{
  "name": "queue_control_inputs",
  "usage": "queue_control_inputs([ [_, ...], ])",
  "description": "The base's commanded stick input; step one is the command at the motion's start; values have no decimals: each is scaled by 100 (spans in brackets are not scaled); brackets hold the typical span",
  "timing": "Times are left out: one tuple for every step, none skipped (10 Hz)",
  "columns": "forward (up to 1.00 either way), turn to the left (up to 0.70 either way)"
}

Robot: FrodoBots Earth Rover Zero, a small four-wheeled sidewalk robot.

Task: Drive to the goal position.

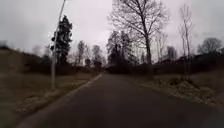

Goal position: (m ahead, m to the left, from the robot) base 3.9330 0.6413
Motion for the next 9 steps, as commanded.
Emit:
queue_control_inputs([
  [70,0],
  [52,0],
  [45,0],
  [45,0],
  [45,0],
  [45,0],
  [45,0],
  [45,0],
  [45,0],
])
